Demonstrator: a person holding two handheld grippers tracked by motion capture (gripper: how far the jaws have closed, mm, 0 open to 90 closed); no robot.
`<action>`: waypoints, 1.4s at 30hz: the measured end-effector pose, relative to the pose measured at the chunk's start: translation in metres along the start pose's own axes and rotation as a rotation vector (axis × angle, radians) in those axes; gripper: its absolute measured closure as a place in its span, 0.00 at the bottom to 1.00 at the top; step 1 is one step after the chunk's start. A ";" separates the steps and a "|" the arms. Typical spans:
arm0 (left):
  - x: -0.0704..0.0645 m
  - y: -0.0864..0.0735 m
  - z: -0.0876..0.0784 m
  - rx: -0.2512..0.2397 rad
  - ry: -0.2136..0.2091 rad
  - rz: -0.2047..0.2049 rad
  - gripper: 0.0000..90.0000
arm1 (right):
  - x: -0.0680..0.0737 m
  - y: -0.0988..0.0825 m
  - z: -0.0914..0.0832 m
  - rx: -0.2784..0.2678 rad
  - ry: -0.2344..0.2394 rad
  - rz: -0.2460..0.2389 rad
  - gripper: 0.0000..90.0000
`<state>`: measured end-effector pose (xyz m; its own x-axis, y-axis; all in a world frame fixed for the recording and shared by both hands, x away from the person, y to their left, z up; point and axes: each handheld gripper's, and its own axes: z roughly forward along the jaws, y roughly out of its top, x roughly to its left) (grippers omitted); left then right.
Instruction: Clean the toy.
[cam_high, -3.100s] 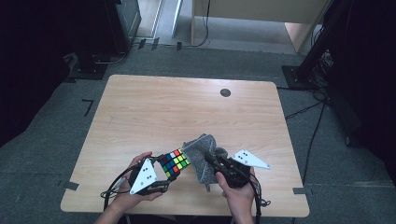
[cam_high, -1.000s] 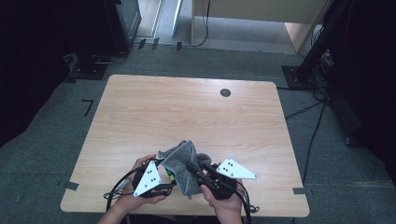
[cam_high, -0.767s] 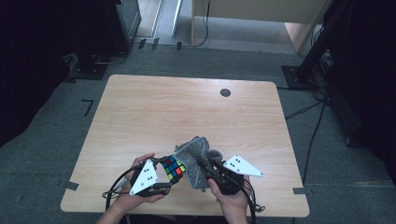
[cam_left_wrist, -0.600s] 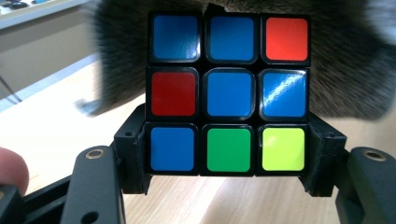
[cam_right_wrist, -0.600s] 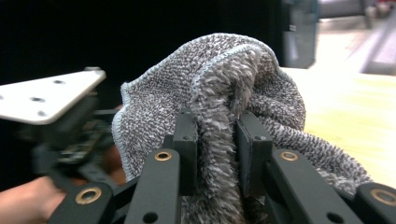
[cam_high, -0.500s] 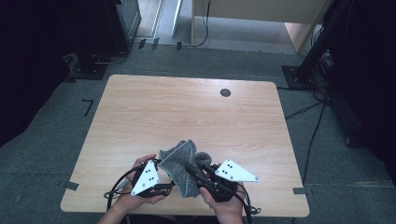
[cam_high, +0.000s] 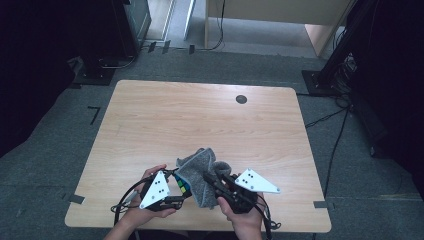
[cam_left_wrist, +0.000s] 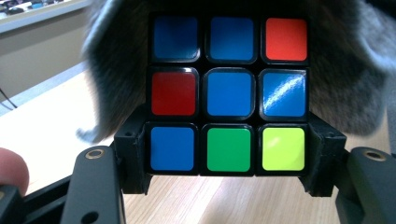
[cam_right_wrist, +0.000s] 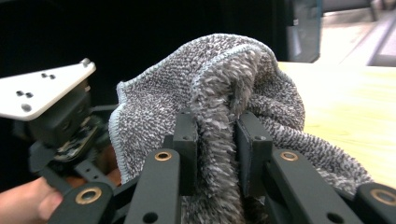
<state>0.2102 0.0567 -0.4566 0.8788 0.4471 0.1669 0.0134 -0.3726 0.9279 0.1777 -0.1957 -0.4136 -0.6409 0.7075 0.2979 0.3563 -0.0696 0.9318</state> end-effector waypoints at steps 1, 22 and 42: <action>-0.001 0.001 -0.001 -0.005 -0.003 0.001 0.38 | 0.002 -0.001 0.002 0.010 0.010 -0.005 0.81; 0.003 0.001 -0.004 -0.026 -0.032 -0.033 0.38 | -0.007 -0.008 0.006 0.029 -0.029 -0.017 0.82; 0.026 0.006 -0.023 -0.206 -0.132 -0.231 0.38 | -0.013 -0.035 0.030 0.138 0.179 0.077 0.87</action>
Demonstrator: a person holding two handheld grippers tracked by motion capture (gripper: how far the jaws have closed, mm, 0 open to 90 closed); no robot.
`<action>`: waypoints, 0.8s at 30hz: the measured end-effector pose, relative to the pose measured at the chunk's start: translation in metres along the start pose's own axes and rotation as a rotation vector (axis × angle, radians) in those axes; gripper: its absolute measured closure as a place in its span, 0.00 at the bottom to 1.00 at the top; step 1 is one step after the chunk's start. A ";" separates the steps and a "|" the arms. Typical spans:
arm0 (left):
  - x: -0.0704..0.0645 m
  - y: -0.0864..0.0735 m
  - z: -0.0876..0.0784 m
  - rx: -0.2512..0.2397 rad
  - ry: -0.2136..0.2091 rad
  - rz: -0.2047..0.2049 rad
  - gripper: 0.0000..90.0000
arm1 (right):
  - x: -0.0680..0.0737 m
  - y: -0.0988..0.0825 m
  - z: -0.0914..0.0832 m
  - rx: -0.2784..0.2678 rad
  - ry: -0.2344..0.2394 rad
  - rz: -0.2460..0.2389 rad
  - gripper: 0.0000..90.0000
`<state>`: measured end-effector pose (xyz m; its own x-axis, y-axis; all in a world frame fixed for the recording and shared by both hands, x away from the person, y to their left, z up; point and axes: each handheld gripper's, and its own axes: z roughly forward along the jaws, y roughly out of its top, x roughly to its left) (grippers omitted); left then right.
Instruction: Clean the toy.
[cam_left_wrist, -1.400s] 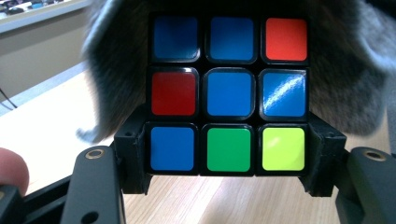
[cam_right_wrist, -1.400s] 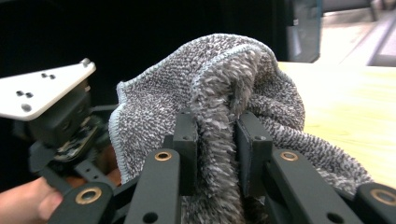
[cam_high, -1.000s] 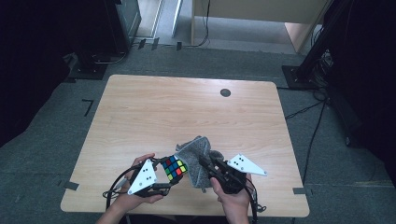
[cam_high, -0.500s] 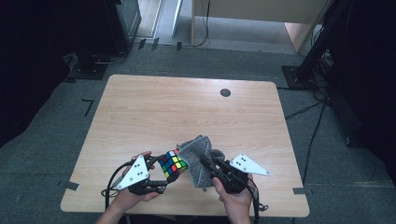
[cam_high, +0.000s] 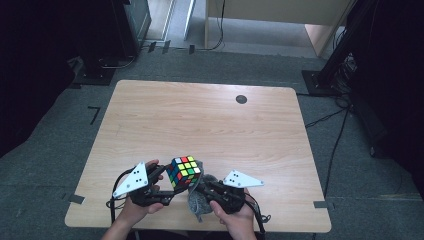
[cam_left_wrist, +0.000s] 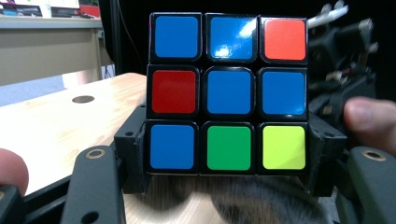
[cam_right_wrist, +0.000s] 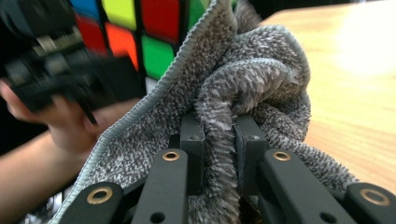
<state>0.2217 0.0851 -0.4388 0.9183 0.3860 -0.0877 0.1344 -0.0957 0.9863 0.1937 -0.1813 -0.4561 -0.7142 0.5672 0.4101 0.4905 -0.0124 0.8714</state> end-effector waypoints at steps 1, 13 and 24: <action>0.000 0.000 0.000 0.000 0.000 0.000 0.38 | 0.000 0.000 0.000 0.000 0.000 0.000 0.87; -0.003 -0.001 0.004 0.015 -0.023 0.006 0.38 | -0.003 0.008 -0.020 -0.164 0.003 0.034 0.87; 0.001 -0.001 0.000 0.011 -0.011 -0.003 0.38 | -0.005 0.012 -0.024 -0.184 -0.026 0.024 0.86</action>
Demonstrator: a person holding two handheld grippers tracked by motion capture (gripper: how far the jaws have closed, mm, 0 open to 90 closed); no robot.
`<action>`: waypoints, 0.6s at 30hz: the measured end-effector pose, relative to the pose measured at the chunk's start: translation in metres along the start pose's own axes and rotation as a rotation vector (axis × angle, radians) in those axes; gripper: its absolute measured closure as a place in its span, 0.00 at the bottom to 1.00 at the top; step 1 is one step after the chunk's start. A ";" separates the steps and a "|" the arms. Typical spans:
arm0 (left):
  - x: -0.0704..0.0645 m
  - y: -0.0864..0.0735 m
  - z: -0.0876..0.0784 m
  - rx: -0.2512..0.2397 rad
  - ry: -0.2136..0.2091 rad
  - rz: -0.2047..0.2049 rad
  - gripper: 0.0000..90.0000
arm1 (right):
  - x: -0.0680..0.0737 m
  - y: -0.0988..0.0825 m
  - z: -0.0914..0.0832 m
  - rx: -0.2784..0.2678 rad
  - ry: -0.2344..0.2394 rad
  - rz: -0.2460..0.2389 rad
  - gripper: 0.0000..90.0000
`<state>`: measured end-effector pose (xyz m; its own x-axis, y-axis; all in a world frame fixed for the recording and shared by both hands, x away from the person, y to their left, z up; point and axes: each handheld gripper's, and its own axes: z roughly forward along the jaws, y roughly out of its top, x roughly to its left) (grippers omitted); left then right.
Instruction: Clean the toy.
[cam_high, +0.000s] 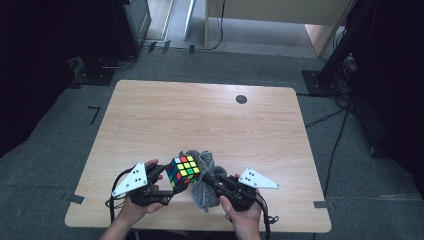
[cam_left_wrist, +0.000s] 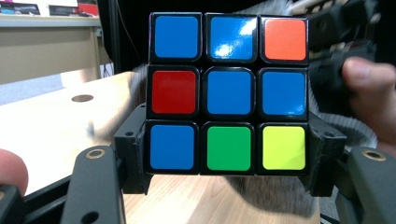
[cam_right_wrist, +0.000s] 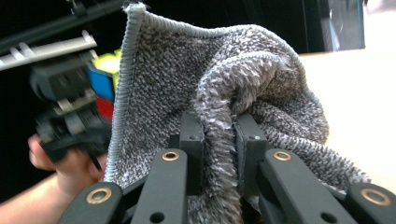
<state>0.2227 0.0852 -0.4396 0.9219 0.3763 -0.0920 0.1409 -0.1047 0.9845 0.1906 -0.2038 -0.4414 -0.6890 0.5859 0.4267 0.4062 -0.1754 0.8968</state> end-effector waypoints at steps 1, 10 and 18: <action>-0.001 0.000 0.002 0.003 -0.004 0.001 0.38 | 0.001 0.001 -0.001 -0.013 0.005 -0.006 0.86; 0.002 0.006 -0.006 -0.090 0.038 -0.055 0.38 | 0.006 -0.021 0.022 0.136 0.085 -0.020 0.86; 0.002 0.002 0.000 -0.083 0.047 -0.106 0.38 | 0.042 -0.031 0.041 0.112 0.100 -0.171 0.85</action>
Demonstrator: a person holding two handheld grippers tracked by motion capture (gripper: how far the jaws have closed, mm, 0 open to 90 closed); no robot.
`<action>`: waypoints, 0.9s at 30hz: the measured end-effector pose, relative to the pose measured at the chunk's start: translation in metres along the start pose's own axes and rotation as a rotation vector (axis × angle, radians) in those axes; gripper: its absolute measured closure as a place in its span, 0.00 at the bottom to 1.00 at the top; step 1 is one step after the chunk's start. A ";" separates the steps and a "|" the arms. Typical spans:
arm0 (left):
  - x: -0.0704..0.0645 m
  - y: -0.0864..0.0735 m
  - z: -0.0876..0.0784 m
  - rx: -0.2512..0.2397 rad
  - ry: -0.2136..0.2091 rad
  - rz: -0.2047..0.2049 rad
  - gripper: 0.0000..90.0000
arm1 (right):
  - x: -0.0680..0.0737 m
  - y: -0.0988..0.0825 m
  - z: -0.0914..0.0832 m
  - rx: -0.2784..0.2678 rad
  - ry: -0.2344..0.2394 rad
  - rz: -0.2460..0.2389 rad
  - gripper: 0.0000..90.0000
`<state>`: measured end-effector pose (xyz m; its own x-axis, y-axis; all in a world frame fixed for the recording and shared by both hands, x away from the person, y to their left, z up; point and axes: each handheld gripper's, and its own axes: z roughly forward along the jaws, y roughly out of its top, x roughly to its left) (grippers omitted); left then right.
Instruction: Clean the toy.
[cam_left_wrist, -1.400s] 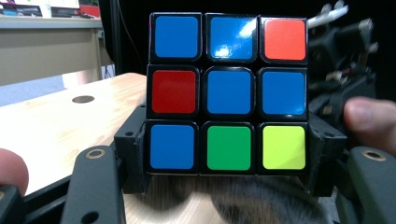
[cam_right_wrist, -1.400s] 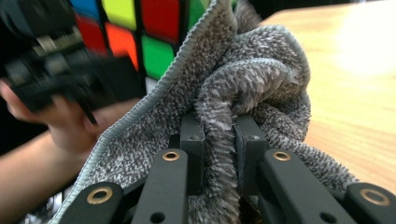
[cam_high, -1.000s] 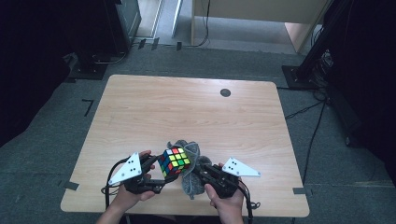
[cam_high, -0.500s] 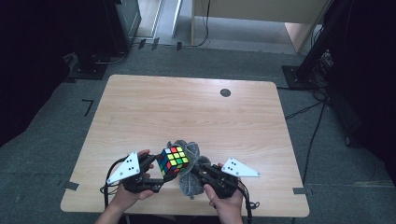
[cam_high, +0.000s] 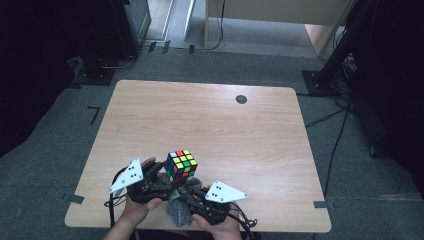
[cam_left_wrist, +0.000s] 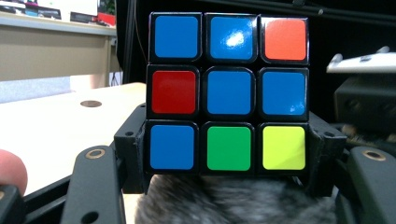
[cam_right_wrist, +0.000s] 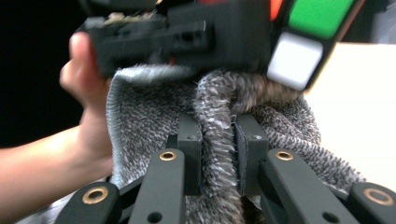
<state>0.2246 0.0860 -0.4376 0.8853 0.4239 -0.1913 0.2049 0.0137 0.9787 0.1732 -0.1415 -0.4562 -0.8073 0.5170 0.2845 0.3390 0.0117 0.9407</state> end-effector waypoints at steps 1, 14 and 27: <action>0.000 -0.001 0.001 0.002 -0.001 0.000 0.38 | 0.000 0.000 0.000 -0.010 -0.019 0.000 0.85; 0.006 0.002 -0.004 -0.015 0.016 -0.020 0.38 | -0.043 -0.006 -0.030 -0.091 -0.245 0.149 0.86; 0.002 0.000 -0.001 0.012 0.016 0.008 0.38 | -0.026 -0.001 -0.020 -0.066 -0.142 0.068 0.85</action>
<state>0.2261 0.0872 -0.4379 0.8799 0.4387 -0.1826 0.2033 -0.0002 0.9791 0.1845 -0.1720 -0.4611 -0.7056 0.6308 0.3230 0.3538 -0.0814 0.9318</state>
